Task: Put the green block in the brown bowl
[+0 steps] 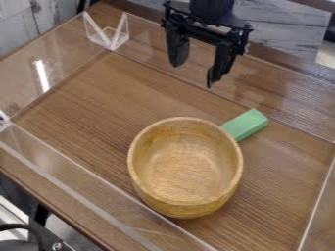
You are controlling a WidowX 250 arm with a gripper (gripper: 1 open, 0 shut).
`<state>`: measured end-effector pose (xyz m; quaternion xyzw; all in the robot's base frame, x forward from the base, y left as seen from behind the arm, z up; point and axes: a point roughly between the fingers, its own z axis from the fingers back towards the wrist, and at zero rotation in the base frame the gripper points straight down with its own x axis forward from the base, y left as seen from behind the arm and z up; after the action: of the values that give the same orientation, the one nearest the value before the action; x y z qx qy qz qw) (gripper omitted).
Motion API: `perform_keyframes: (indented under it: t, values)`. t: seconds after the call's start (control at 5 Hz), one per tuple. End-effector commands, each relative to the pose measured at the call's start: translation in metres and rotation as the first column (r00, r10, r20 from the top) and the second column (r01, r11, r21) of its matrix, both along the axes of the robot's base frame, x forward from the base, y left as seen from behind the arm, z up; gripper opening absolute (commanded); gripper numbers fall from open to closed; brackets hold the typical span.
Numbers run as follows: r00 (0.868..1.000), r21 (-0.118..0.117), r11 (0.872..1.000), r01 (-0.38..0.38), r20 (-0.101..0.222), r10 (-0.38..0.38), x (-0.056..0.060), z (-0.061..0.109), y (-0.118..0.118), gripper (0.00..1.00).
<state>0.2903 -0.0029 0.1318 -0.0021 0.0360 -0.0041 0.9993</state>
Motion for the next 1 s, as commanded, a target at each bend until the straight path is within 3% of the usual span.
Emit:
perform_keyframes:
  t: [0.0,0.4,0.6,0.8]
  values:
    - [0.993,-0.007,0.993,0.119,0.017,-0.119,0.009,-0.007,-0.022,1.0]
    - [0.934,-0.005,0.936,0.352,0.063,-0.351,0.026,-0.028,-0.078,1.0]
    - [0.907,-0.002,0.91,0.415,0.083,-0.414,0.029,-0.042,-0.085,1.0]
    - [0.892,-0.001,0.896,0.444,0.093,-0.442,0.032,-0.056,-0.082,1.0]
